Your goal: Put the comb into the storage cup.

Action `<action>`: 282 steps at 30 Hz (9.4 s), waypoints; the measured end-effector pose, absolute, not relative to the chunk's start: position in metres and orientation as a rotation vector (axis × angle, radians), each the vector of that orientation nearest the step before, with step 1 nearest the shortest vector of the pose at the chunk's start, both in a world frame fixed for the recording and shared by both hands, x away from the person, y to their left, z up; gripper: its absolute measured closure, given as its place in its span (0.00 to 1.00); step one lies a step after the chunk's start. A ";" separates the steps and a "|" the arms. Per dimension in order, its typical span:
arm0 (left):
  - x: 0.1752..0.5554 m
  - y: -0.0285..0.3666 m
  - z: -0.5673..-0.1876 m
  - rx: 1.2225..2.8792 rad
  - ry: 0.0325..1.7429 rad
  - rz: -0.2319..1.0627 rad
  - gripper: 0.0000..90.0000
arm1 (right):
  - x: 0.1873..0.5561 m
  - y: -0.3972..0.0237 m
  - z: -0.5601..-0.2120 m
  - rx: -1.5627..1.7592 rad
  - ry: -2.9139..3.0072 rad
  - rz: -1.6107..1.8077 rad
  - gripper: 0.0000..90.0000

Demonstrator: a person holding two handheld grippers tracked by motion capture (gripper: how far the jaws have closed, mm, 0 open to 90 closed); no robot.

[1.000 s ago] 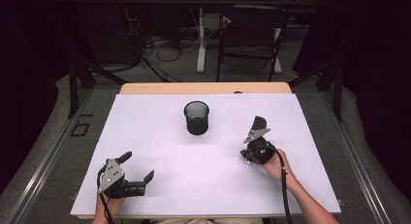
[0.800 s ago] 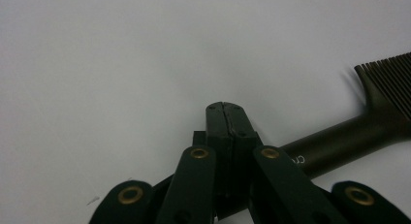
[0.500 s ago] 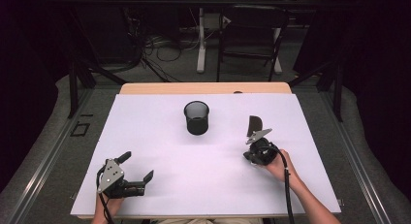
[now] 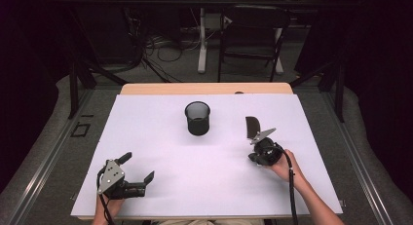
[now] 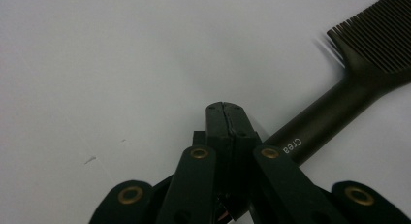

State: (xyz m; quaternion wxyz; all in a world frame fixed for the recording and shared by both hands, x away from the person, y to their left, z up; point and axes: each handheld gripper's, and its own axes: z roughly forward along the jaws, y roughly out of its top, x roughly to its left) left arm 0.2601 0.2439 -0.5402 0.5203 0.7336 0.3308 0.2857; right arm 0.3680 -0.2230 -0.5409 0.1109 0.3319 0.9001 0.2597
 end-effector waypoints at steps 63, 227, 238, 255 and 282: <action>0.260 0.245 -0.540 1.760 0.794 0.688 0.00 | 0.370 -0.248 -0.518 1.036 2.578 0.757 0.72; 0.263 0.243 -0.541 1.771 0.791 0.675 0.00 | 0.417 -0.254 -0.505 1.296 2.525 0.769 0.81; 0.262 0.243 -0.541 1.772 0.788 0.679 0.00 | 0.414 -0.254 -0.502 1.276 2.494 0.840 0.81; 0.262 0.244 -0.541 1.772 0.788 0.681 0.00 | 0.409 -0.251 -0.497 1.200 2.461 0.923 0.81; 0.263 0.243 -0.541 1.776 0.789 0.677 0.00 | 0.401 -0.241 -0.488 1.122 2.367 1.034 0.81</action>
